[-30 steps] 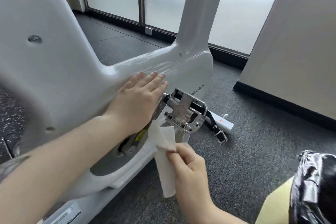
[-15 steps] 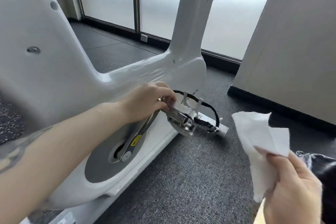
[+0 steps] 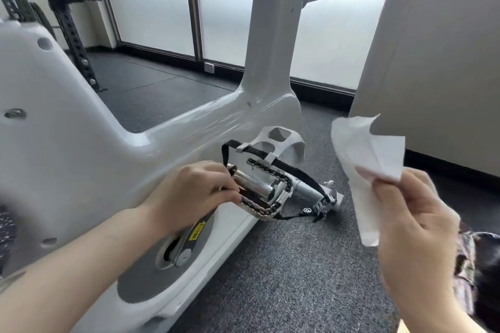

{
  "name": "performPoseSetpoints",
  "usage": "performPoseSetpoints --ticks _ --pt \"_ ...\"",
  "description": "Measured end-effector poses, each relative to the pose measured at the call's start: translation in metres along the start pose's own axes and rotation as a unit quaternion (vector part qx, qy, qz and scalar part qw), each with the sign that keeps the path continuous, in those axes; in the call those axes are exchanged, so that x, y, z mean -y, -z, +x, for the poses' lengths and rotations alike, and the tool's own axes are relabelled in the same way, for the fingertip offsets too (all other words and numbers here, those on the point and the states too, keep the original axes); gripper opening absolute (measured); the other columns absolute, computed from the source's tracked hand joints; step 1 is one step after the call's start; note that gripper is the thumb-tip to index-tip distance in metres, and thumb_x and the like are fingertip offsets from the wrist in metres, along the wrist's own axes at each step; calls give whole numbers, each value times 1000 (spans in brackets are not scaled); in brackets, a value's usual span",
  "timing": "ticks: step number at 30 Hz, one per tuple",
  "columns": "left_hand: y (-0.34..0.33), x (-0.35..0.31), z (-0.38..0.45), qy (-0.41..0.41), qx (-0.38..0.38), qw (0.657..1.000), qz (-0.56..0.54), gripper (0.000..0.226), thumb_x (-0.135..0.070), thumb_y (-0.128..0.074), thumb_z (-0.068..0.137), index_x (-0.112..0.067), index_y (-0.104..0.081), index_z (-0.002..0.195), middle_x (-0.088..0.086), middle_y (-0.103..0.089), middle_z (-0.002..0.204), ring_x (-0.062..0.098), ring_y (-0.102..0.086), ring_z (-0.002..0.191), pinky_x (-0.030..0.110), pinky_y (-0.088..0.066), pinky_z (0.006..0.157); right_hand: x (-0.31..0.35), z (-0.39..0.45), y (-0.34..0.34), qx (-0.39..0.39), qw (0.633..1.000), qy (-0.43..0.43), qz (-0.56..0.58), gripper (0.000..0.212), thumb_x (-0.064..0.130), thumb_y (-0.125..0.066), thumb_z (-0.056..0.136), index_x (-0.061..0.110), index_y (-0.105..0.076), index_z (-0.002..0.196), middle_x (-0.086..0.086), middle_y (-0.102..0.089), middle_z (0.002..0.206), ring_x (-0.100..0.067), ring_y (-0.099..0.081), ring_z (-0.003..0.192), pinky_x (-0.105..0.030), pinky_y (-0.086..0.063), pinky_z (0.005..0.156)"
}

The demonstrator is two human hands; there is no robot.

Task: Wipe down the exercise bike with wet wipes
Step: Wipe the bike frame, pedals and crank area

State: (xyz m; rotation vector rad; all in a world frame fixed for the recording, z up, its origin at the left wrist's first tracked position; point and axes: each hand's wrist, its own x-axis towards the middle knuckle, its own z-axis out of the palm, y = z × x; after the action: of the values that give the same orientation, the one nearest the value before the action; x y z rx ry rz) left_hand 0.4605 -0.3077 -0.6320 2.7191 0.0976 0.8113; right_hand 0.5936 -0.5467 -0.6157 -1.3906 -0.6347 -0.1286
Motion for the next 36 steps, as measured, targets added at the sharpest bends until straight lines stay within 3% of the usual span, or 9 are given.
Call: performPoseSetpoints --ticks 2,5,8,12,14,18,22,27,36 --pt "-1 -1 6 42 -44 998 -3 19 -35 -76 75 -22 -64 83 -14 -60 85 7 -61 76 36 -57 68 -1 6 -5 -13 1000 -6 23 37 5 -54 93 34 -75 83 2 -60 93 -11 -54 85 -34 -40 76" --pt "-3 -5 16 86 -85 993 -1 73 -20 -90 59 -25 -44 116 -10 -43 105 13 -50 96 36 -53 86 -1 11 -5 -20 999 -13 42 39 4 -54 92 34 -76 84 4 -63 96 -11 -56 91 -36 -40 80" --pt "3 -2 26 88 -1 996 -23 107 -15 -87 64 -35 -23 147 -11 -36 137 13 -41 128 35 -40 106 0 10 1 -9 1000 18 23 38 5 -55 90 35 -76 81 10 -62 94 -12 -56 91 -34 -40 79" --pt "3 -2 28 128 69 987 -66 37 -19 -61 94 -29 -55 129 -20 -65 110 -6 -60 98 16 -45 86 1 -4 -1 41 985 112 -123 18 26 -55 84 23 -71 77 12 -59 89 -4 -55 82 -8 -39 72" --pt "1 -1 28 155 43 983 -84 21 -26 -48 100 -25 -63 115 -11 -70 93 6 -63 85 25 -48 75 -3 -21 -14 76 956 211 -187 22 21 -54 83 10 -72 79 12 -60 95 -2 -55 84 -10 -42 75" --pt "-2 4 30 189 43 975 -110 24 -10 -49 94 -19 -68 107 -6 -72 98 14 -67 93 37 -52 87 -27 -39 -61 160 867 359 -307 34 -1 -46 81 3 -73 102 -7 -65 119 -21 -53 97 -31 -51 83" --pt "-1 2 31 208 61 967 -133 31 2 -43 97 -18 -66 103 -7 -68 103 7 -62 100 21 -44 96 -56 -30 -83 253 810 314 -424 48 4 -42 77 6 -66 118 -7 -60 132 -25 -53 122 -41 -45 99" --pt "-1 3 31 206 64 969 -120 30 -4 -43 99 -22 -67 104 -8 -70 103 7 -61 100 22 -45 91 -51 -32 -92 295 769 281 -492 53 33 -38 94 5 -52 136 -9 -49 144 -20 -40 138 -37 -18 114" --pt "-2 1 30 186 55 976 -93 26 -10 -47 99 -31 -60 89 -16 -65 83 -3 -58 78 12 -39 69 -52 -29 -74 284 758 307 -500 59 14 -65 76 4 -55 133 -9 -55 138 -22 -48 132 -34 -31 114"
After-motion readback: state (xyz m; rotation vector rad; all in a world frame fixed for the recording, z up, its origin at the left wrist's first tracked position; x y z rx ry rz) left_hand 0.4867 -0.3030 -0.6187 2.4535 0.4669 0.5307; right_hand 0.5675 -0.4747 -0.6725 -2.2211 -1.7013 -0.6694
